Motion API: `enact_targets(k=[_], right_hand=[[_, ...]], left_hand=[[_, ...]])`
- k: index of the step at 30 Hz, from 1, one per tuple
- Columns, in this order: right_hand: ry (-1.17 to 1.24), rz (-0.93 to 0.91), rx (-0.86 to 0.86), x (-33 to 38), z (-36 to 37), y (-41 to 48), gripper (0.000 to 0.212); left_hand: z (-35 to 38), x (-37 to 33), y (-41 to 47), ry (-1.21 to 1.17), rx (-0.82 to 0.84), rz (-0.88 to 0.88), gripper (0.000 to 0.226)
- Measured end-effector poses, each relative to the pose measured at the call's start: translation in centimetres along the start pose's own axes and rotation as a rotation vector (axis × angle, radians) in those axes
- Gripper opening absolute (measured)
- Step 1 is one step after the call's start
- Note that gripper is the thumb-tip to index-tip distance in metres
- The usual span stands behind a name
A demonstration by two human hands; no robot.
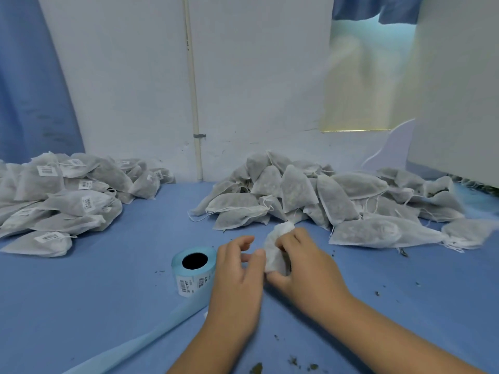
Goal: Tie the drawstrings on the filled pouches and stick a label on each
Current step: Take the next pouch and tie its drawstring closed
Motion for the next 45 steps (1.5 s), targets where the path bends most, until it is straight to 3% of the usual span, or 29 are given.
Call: enact_targets(k=[5,7,10,13,15,18,20,24,26,29,34,37,40,42,45], right_hand=[[-0.077,-0.186,-0.051,2.8,-1.2,-4.1,0.039],[-0.027,-0.248,0.031,3.6,-0.6,-4.4,0.038],[0.271,-0.315,0.178,3.5,-0.3,-4.3,0.037],[0.643,-0.321,0.315,2.4,-0.5,-4.2,0.028],[0.764,-0.274,0.264,0.8,-1.3,-3.8,0.017],[0.882,-0.119,0.031,-2.8,-3.1,-3.0,0.015],[0.911,-0.086,0.01,-3.8,-3.6,-2.8,0.015],[0.842,-0.197,0.318,-2.0,-1.3,-3.1,0.045],[0.753,-0.203,0.395,-1.3,-0.3,-3.2,0.032],[0.664,-0.125,0.308,-2.2,-1.0,-2.9,0.013],[0.694,-0.016,0.235,-4.1,-3.2,-2.8,0.025],[0.83,-0.045,0.202,-4.1,-4.2,-2.9,0.02],[0.896,-0.133,0.191,-3.4,-4.5,-3.2,0.016],[0.905,-0.203,0.194,-2.5,-4.5,-3.4,0.015],[1.024,-0.283,0.217,-1.6,-4.6,-3.6,0.013]], left_hand=[[1.0,0.7,-0.4,-0.311,0.069,-0.23,0.023],[1.6,0.6,-0.8,-0.421,0.125,-0.29,0.023],[1.3,0.5,-1.0,-0.438,0.13,-0.313,0.011],[0.2,0.7,-0.9,-0.309,0.09,-0.349,0.01],[0.0,0.5,-0.8,-0.241,0.125,-0.363,0.013],[0.0,0.3,-0.9,-0.192,0.218,-0.383,0.017],[0.4,0.2,-0.9,-0.149,0.314,-0.367,0.02],[1.6,-0.7,-1.1,-0.159,0.436,-0.273,0.013],[1.4,-0.9,-1.1,-0.213,0.377,-0.236,0.013],[0.3,-1.3,-1.0,-0.153,0.246,-0.191,0.017],[-0.9,-1.8,-1.1,-0.068,0.029,-0.124,0.031],[-0.5,-2.7,-1.4,0.258,0.058,-0.043,0.04],[1.2,-4.4,-1.9,0.593,0.135,0.145,0.051],[2.3,-5.4,-2.5,0.512,0.172,0.197,0.054],[3.6,-6.0,-3.2,0.178,0.208,0.175,0.046]])
Point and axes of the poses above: each hand's wrist, its own y-axis towards the middle knuckle, its own z-axis out of the palm, x = y × z, the point moved 6 cm from there along y, towards the middle knuckle, and after that the axes turned 15 degrees about x, right-handed, at the moved point
